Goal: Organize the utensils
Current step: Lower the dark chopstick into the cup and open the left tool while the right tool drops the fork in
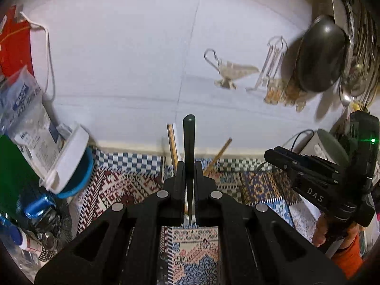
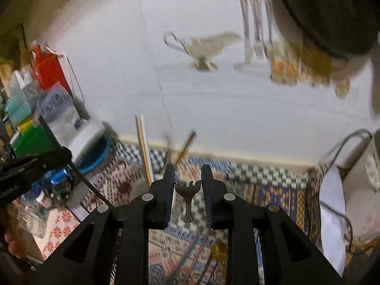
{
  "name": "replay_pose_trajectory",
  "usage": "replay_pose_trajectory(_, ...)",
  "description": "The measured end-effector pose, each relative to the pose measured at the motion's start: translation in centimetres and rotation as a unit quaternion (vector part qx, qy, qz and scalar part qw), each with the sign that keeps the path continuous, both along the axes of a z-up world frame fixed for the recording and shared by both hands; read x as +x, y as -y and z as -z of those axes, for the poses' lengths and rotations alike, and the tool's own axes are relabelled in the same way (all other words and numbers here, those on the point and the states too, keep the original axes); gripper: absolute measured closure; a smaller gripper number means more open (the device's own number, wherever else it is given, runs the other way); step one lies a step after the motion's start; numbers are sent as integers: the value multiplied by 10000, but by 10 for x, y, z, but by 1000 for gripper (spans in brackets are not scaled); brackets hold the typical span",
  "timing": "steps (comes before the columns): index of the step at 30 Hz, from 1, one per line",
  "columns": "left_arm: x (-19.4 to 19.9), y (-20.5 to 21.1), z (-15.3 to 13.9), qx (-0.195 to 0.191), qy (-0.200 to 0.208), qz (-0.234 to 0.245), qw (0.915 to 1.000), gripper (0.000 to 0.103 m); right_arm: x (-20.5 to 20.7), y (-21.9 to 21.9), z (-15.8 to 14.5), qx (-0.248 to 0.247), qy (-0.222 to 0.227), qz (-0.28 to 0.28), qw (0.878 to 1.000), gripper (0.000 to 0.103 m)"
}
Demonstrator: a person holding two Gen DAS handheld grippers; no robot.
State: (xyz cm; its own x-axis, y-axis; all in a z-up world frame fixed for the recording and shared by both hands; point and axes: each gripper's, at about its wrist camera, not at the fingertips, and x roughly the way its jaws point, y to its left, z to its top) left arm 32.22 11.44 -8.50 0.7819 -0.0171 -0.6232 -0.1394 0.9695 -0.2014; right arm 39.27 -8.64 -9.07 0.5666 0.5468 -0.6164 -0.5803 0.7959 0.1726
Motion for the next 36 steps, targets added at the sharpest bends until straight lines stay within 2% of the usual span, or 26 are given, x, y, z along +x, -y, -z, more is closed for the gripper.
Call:
replay_pose_trajectory(4,5,-7,-8,39,101,-98,9999,99,2,-15,-17,152,190,-187,9995,82)
replay_pose_trajectory(7,13,-12,-7,31,104,-170,9998,99,3,-29,-17,168,213,-334,9991,82)
replay_pose_trajectory(12,27,-17,10,57,-97,-222,9997,99,8,-49,2,25,11,-503,9987,82)
replay_pose_trajectory(16,41,-19,35,45,-382,-240,9990,99,15,-60,27,-173,-271,-544,9980,82)
replay_pose_trajectory(26,61,-16,78,-57,-900,-167,9958,99,27,-68,75,-567,-853,-573,9931,82)
replay_pose_trajectory(36,68,-9,82,95,-1032,-88,9946,97,26,-68,74,-658,-990,-658,9907,81)
